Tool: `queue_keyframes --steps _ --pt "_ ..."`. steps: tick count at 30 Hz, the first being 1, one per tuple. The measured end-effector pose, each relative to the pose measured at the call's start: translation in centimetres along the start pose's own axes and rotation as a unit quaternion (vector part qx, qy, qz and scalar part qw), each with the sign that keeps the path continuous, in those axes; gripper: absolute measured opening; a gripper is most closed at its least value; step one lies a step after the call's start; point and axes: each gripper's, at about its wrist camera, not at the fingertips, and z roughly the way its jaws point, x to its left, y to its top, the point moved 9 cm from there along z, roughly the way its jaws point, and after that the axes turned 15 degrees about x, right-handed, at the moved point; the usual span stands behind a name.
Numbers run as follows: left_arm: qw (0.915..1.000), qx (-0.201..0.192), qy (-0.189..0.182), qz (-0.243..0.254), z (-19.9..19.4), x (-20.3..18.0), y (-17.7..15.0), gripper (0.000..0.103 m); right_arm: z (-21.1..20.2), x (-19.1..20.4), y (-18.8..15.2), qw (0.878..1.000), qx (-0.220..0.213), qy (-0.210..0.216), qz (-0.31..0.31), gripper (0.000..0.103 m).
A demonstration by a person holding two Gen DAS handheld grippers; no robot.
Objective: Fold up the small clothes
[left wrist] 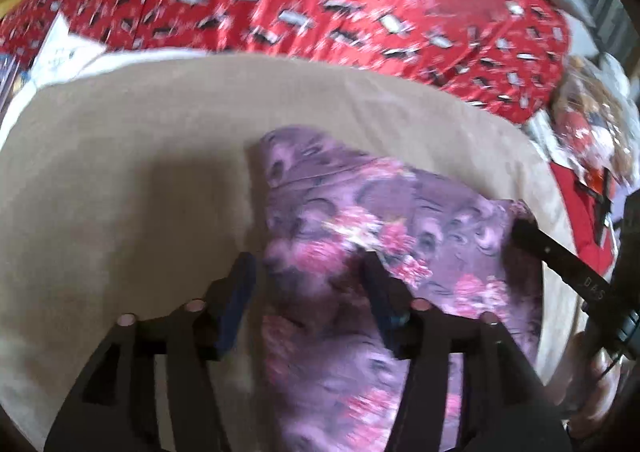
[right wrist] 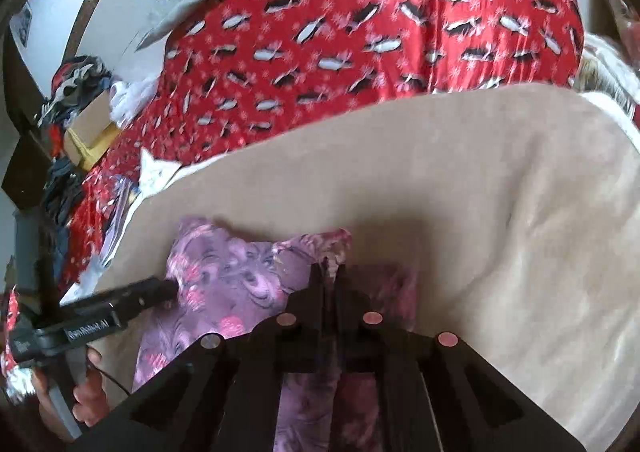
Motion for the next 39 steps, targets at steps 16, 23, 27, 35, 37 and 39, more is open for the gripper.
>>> queue_keyframes --steps 16,23,27,35,37,39 --pt "0.999 0.044 0.0 0.009 -1.6 0.1 -4.5 0.062 0.6 0.9 -5.5 0.993 0.093 -0.037 -0.067 0.031" --pt "0.9981 0.034 -0.026 0.045 -4.7 -0.9 -11.1 0.063 -3.2 4.6 -13.4 0.972 0.149 0.005 -0.183 0.035" --pt "0.9951 0.091 -0.026 0.028 -1.7 0.2 -15.0 0.064 -4.1 2.8 -16.1 0.978 0.159 0.006 -0.135 0.035" --pt "0.9954 0.09 -0.032 0.003 -2.9 -0.2 -16.6 0.063 -4.5 2.4 -21.5 0.978 0.19 0.049 -0.073 0.026" --pt "0.9959 0.087 -0.026 0.005 -3.2 -0.5 -16.8 0.063 -5.0 3.6 -21.6 0.978 0.175 0.054 -0.098 0.003" --pt "0.9965 0.082 -0.01 0.006 -3.2 0.0 -16.9 0.063 -7.0 3.9 -20.4 0.983 0.126 0.054 -0.123 0.003"
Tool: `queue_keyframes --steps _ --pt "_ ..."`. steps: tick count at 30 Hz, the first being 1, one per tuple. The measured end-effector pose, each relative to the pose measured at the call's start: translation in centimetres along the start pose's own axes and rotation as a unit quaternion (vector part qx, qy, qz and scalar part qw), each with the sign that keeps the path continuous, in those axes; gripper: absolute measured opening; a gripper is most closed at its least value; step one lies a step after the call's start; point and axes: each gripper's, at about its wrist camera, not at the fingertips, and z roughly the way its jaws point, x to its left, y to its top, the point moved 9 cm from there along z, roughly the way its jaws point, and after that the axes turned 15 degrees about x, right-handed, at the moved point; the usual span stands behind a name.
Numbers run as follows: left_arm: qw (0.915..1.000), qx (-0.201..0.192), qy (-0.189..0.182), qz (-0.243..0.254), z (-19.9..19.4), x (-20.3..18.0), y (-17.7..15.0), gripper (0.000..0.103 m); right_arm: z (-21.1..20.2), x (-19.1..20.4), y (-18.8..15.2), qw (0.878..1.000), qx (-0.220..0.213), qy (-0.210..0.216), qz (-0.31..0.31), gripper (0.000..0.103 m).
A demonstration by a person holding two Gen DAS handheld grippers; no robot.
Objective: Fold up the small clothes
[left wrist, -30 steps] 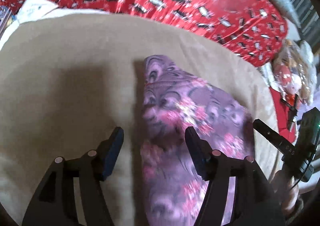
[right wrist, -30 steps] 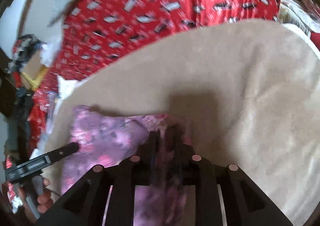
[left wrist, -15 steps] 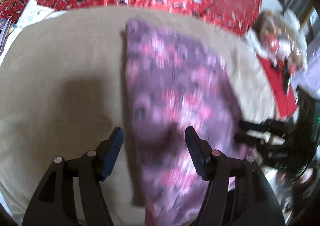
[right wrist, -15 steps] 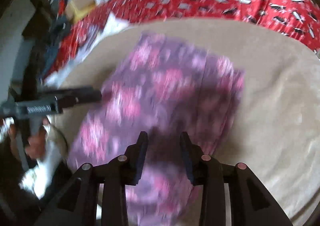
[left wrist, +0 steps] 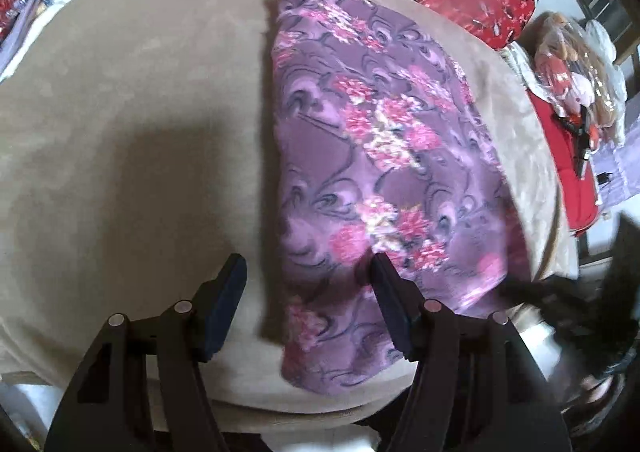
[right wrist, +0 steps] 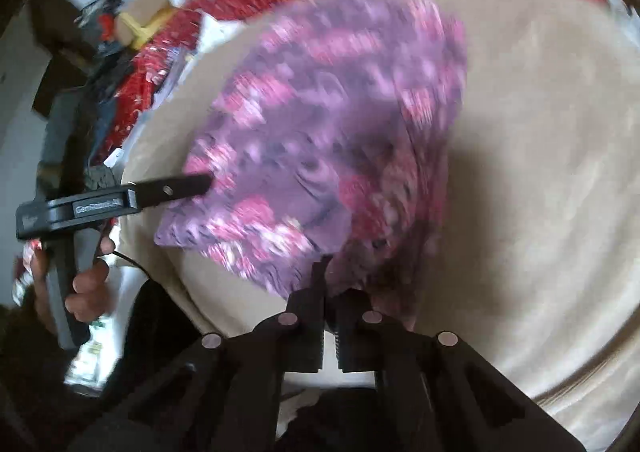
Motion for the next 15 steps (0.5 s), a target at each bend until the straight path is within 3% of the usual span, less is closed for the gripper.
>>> queue_keyframes --steps 3,6,9,12,15 --pt "0.9999 0.008 0.011 0.0 1.0 0.8 -0.3 0.071 -1.0 -2.5 -0.4 1.0 -0.002 -0.017 0.015 0.003" --pt "0.9997 0.023 0.013 0.003 2.0 1.1 -0.5 0.074 2.3 -5.1 -1.1 0.997 0.054 -0.034 0.043 0.003" --pt "0.9995 0.024 -0.008 0.018 0.6 0.4 -0.5 0.073 2.1 -4.7 -0.8 0.995 0.069 -0.011 0.071 0.013" --pt "0.9986 -0.015 -0.014 0.048 -1.7 -1.3 0.1 0.073 -0.5 -3.8 1.5 0.997 0.026 -0.001 0.072 0.017" --pt "0.9983 -0.022 -0.003 0.054 -1.0 -2.4 0.9 0.073 -2.2 -2.4 4.1 0.998 -0.04 0.009 0.042 0.019"
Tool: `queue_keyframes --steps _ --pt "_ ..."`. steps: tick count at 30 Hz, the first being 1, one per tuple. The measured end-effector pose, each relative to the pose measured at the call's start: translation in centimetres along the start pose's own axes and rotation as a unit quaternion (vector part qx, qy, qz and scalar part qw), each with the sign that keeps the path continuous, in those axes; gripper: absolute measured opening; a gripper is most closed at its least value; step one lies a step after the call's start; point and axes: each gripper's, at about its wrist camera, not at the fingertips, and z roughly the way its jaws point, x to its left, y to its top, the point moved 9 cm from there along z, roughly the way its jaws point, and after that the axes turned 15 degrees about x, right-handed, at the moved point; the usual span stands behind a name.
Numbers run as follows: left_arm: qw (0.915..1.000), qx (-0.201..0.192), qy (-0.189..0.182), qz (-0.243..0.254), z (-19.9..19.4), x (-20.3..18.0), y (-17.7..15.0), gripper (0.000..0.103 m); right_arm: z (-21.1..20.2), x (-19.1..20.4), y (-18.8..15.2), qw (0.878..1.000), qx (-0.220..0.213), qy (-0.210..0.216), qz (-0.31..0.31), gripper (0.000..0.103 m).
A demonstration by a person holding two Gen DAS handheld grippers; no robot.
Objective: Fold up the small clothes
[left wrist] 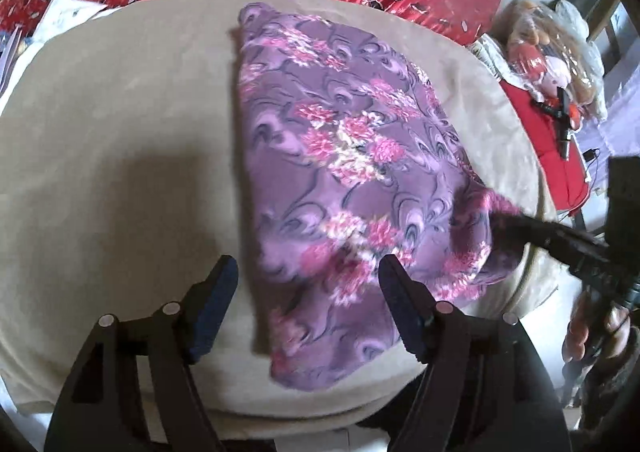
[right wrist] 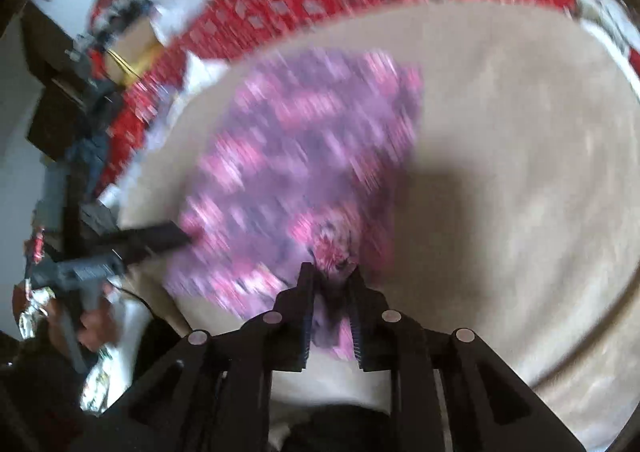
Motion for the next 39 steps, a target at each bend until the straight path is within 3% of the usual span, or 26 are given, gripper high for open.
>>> queue_keyframes --steps 3,5,9,12,14,16,18,20,21,22,24,28,31,33,35,37,39 --pt "0.9988 0.037 0.033 0.001 3.4 0.2 -0.4 0.074 3.0 -0.1 -0.4 0.999 0.028 -0.021 -0.014 0.018" --pt "0.9989 0.043 0.017 -0.008 4.2 0.7 -0.7 0.075 6.8 -1.8 -2.3 0.992 0.109 -0.064 0.001 0.021" --pt "0.9989 0.033 -0.035 -0.006 2.0 0.9 -0.2 0.074 4.8 -3.2 -2.6 0.99 0.127 -0.008 0.063 0.026" --pt "0.9982 -0.003 -0.058 -0.016 -0.4 0.8 1.8 0.074 1.1 -3.6 -0.6 0.994 0.059 0.017 0.091 0.03" --pt "0.9981 -0.018 -0.054 -0.023 -1.0 1.0 2.9 0.074 -1.0 -3.0 1.5 0.996 -0.003 0.039 0.086 0.03" --pt "0.999 -0.016 -0.033 -0.026 -0.3 0.7 3.8 0.074 -0.8 -1.8 3.0 0.997 -0.033 0.03 0.059 0.029" --pt "0.9995 -0.005 -0.002 -0.032 1.5 1.0 4.1 0.074 0.8 -0.9 3.7 0.999 -0.031 0.008 0.034 0.029" --pt "0.9991 0.016 0.014 -0.038 3.0 1.8 3.6 0.075 4.7 -1.4 2.7 0.999 0.032 -0.036 0.022 0.026" --pt "0.9986 0.025 -0.006 -0.045 3.3 1.9 3.5 0.075 6.1 -1.8 1.8 0.996 0.062 -0.063 0.025 0.025" --pt "0.9977 0.026 -0.028 -0.057 2.9 2.1 3.5 0.074 5.3 -2.2 1.0 0.997 0.048 -0.061 0.029 0.025" --pt "0.9968 0.003 -0.048 -0.064 1.4 2.3 4.9 0.074 3.6 -1.6 2.9 0.998 0.02 -0.037 0.042 0.028" --pt "0.9956 -0.028 -0.023 -0.086 -0.2 3.2 8.8 0.074 2.3 -1.6 8.4 0.997 -0.049 -0.039 0.051 0.029" --pt "0.9934 -0.04 -0.009 -0.107 0.2 4.6 11.5 0.074 4.0 -2.2 12.3 0.995 -0.061 -0.031 0.071 0.029" --pt "0.9931 -0.024 0.01 -0.114 2.0 5.7 12.7 0.075 6.6 -3.5 14.2 0.993 -0.056 -0.054 0.086 0.029" --pt "0.9924 -0.01 -0.005 -0.123 3.8 6.1 13.3 0.08 9.7 -5.1 13.7 0.993 -0.02 -0.056 0.105 0.03" --pt "0.9901 -0.011 -0.029 -0.137 3.5 6.5 13.1 0.083 8.5 -5.9 13.7 0.991 -0.04 -0.016 0.127 0.029" --pt "0.9906 -0.013 -0.029 -0.133 2.3 6.2 12.4 0.082 7.3 -5.9 13.3 0.99 -0.027 -0.012 0.135 0.026"
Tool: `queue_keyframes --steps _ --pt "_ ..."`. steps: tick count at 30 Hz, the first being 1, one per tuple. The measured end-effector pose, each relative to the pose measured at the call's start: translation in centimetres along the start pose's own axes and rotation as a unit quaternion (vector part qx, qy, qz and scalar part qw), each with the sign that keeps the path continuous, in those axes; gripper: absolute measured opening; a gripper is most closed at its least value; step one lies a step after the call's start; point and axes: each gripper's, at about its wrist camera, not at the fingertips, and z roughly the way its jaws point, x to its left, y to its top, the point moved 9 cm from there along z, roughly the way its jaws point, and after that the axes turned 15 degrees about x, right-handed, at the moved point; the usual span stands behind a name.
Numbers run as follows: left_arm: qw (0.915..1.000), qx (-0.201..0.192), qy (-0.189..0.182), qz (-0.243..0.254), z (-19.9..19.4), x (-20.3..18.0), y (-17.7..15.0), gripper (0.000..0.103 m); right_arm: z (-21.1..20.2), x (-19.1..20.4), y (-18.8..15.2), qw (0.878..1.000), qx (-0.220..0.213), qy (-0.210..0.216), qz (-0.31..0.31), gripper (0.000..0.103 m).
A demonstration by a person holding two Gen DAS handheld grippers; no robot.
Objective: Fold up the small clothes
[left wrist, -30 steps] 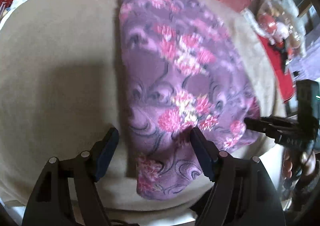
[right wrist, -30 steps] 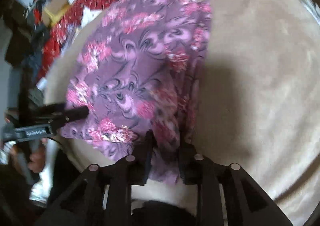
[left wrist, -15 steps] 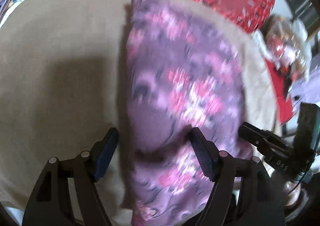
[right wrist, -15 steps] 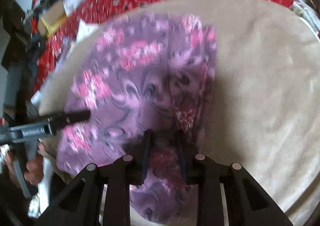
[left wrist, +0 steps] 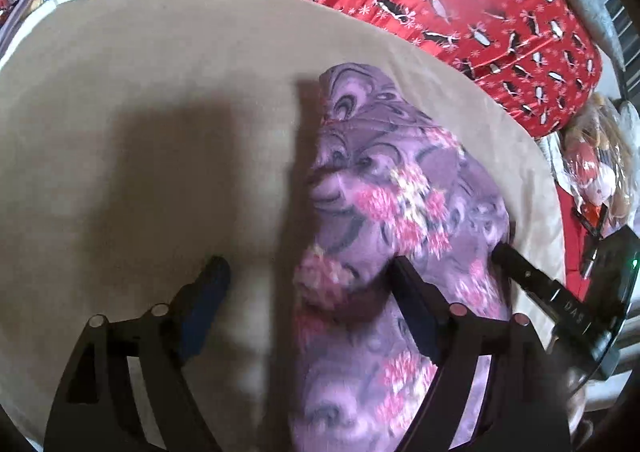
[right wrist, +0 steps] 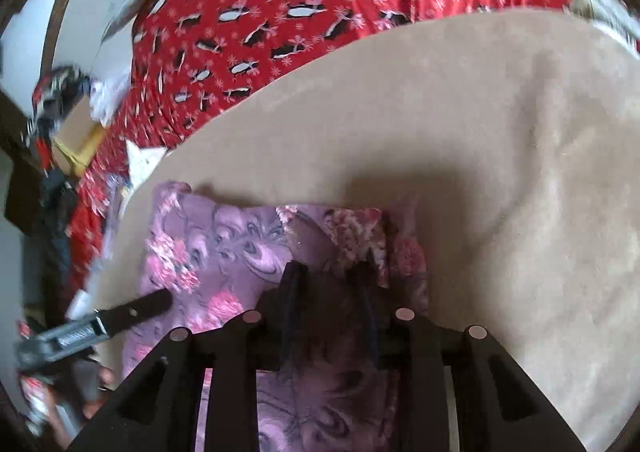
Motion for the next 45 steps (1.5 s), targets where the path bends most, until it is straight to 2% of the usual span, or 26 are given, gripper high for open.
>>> queue_keyframes --steps 1,4,5,6,7,8,10,12,13,16,19,20,22,24,26,27,28,29,31,35,40,45 --pt "0.9999 -0.008 -0.002 0.008 -0.8 -0.3 -0.7 0.082 -0.9 0.5 -0.4 1.0 0.001 0.002 -0.015 0.031" --pt "0.9991 -0.034 -0.006 0.026 -2.3 -1.2 -3.1 0.082 -3.0 3.3 -3.4 0.994 0.015 0.02 -0.102 0.035" --pt "0.999 -0.037 0.004 0.027 -2.2 -1.2 -3.8 0.082 -2.8 3.8 -4.6 0.991 0.032 0.022 -0.124 0.047" --pt "0.999 -0.027 0.018 0.031 -1.2 -1.3 -4.7 0.082 -2.1 3.7 -5.6 0.989 0.051 0.01 -0.139 0.054" --pt "0.999 -0.012 0.027 0.033 -0.5 -1.2 -4.8 0.083 -0.6 3.1 -7.0 0.984 0.083 -0.031 -0.154 0.06" --pt "0.999 0.006 0.032 0.031 0.2 -1.0 -5.4 0.083 0.7 2.4 -8.4 0.975 0.107 -0.091 -0.174 0.061" --pt "0.9995 0.011 0.022 0.021 0.0 -1.0 -6.6 0.083 -0.5 3.1 -9.3 0.974 0.088 -0.099 -0.184 0.064" --pt "0.9987 -0.002 0.04 0.031 -0.9 -1.1 -7.5 0.082 -1.7 3.9 -10.1 0.974 0.092 -0.088 -0.189 0.063" --pt "0.9979 -0.006 0.053 0.037 -1.2 -1.2 -7.9 0.082 -2.1 4.0 -10.9 0.97 0.09 -0.096 -0.203 0.062" --pt "0.9962 -0.008 0.074 0.045 -1.5 -1.3 -9.2 0.082 -0.3 2.1 -13.0 0.952 0.133 -0.164 -0.224 0.064" --pt "0.9944 -0.022 0.088 0.055 -2.7 -1.7 -10.8 0.082 -1.3 0.9 -13.7 0.961 0.135 -0.151 -0.187 0.067" --pt "0.9925 -0.032 0.099 0.064 -3.3 -1.8 -10.8 0.082 -2.0 0.6 -13.8 0.961 0.138 -0.159 -0.18 0.067" --pt "0.9897 -0.04 0.115 0.075 -4.0 -1.7 -11.3 0.082 -3.7 0.3 -13.9 0.951 0.132 -0.198 -0.197 0.067" --pt "0.9876 -0.05 0.125 0.081 -4.9 -1.5 -12.1 0.082 -6.1 -0.1 -14.2 0.93 0.117 -0.261 -0.231 0.069" --pt "0.9866 -0.058 0.129 0.081 -5.6 -1.3 -12.8 0.082 -8.4 -0.2 -14.8 0.915 0.094 -0.302 -0.252 0.07" --pt "0.9861 -0.062 0.131 0.081 -6.0 -1.1 -13.2 0.082 -9.3 -0.2 -15.2 0.911 0.082 -0.312 -0.256 0.072" --pt "0.9855 -0.065 0.134 0.082 -6.1 -1.1 -13.5 0.082 -10.6 -0.2 -15.5 0.91 0.066 -0.318 -0.257 0.08" --pt "0.9846 -0.069 0.137 0.083 -6.3 -1.0 -13.9 0.082 -11.6 -0.2 -16.0 0.911 0.045 -0.321 -0.256 0.091" --pt "0.9811 -0.081 0.151 0.09 -6.4 -0.6 -14.7 0.082 -12.8 0.5 -17.5 0.916 0.0 -0.311 -0.254 0.098" --pt "0.9762 -0.078 0.177 0.098 -5.6 0.8 -17.0 0.082 -12.9 0.5 -19.9 0.931 -0.035 -0.289 -0.221 0.099" --pt "0.9787 -0.083 0.171 0.078 -5.4 2.1 -19.0 0.082 -11.3 1.0 -21.2 0.946 -0.042 -0.269 -0.178 0.099" --pt "0.9743 -0.097 0.186 0.082 -6.1 2.0 -20.4 0.082 -11.5 2.3 -22.0 0.956 -0.06 -0.244 -0.153 0.099"
